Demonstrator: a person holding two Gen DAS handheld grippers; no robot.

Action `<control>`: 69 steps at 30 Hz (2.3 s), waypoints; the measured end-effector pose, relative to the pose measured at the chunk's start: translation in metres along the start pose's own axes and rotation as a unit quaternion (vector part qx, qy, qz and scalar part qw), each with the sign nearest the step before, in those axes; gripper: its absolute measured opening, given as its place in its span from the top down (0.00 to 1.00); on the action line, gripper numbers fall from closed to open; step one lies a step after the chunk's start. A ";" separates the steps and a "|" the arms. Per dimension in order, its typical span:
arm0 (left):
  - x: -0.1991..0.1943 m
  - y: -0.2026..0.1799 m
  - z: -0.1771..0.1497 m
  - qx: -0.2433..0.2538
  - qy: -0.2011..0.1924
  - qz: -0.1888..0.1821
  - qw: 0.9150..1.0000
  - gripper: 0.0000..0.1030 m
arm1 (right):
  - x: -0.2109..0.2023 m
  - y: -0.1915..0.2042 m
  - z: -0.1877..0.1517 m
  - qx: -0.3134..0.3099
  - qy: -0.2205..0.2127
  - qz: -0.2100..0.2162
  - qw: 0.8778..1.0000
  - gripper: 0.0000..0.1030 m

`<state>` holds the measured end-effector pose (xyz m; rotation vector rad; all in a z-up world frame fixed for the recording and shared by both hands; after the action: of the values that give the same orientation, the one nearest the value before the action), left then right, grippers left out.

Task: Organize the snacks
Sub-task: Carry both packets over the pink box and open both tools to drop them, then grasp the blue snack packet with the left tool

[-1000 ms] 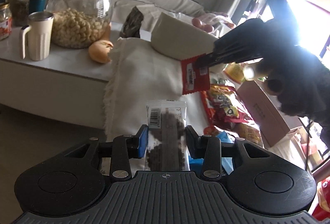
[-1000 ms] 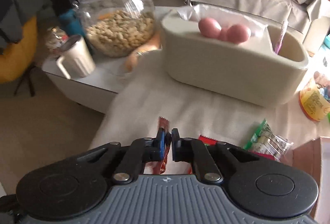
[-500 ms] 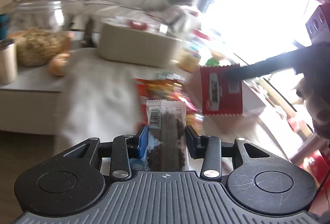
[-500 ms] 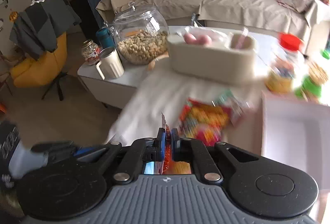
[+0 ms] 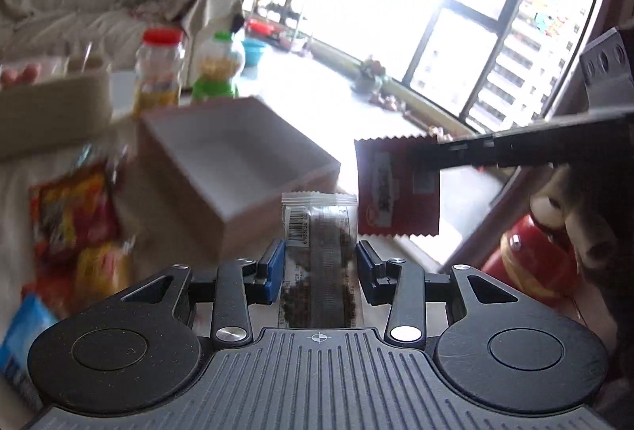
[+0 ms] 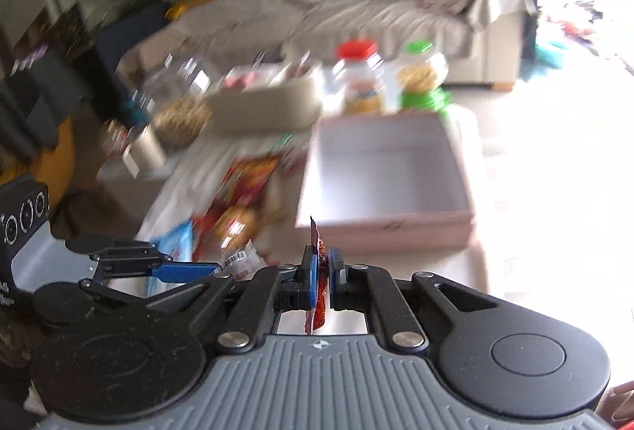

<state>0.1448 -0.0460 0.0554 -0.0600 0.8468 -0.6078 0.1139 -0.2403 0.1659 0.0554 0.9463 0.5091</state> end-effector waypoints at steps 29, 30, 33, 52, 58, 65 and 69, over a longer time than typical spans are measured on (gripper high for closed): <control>0.153 0.106 0.103 -0.093 0.007 0.081 0.992 0.56 | 0.166 0.009 -0.041 -0.068 0.033 -0.045 0.996 0.38; 0.152 0.107 0.104 -0.110 -0.004 0.051 0.993 0.56 | 0.169 0.017 -0.043 -0.075 0.034 -0.035 0.996 0.38; 0.140 0.116 0.106 -0.130 -0.022 0.056 0.990 0.56 | 0.175 0.036 -0.043 -0.095 0.025 -0.026 0.995 0.38; -0.026 0.134 -0.009 -0.119 -0.036 0.164 0.979 0.56 | 0.194 0.103 -0.036 -0.135 0.002 -0.040 0.990 0.25; -0.079 0.173 -0.104 -0.214 -0.019 0.203 0.955 0.56 | 0.173 0.140 -0.053 -0.124 0.021 0.008 0.992 0.16; -0.100 0.196 -0.173 -0.304 -0.015 0.194 0.932 0.56 | 0.193 0.185 -0.065 -0.160 0.048 -0.005 0.986 0.16; -0.096 0.192 -0.170 -0.307 -0.026 0.175 0.935 0.56 | 0.203 0.185 -0.077 -0.179 0.053 -0.054 0.981 0.18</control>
<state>0.0667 0.1953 -0.0475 -0.4814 0.9439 0.0103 0.0769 -0.0010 0.0144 -0.3484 0.9426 0.5787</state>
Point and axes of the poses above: each gripper's, at about its wrist camera, not at the fingertips, and x roughly the way its jaws point, y to its left, z to its top, the point moved 10 cm from there along x, roughly the way its jaws point, and after that the axes turned 10 degrees about y, right-handed, at the moved point
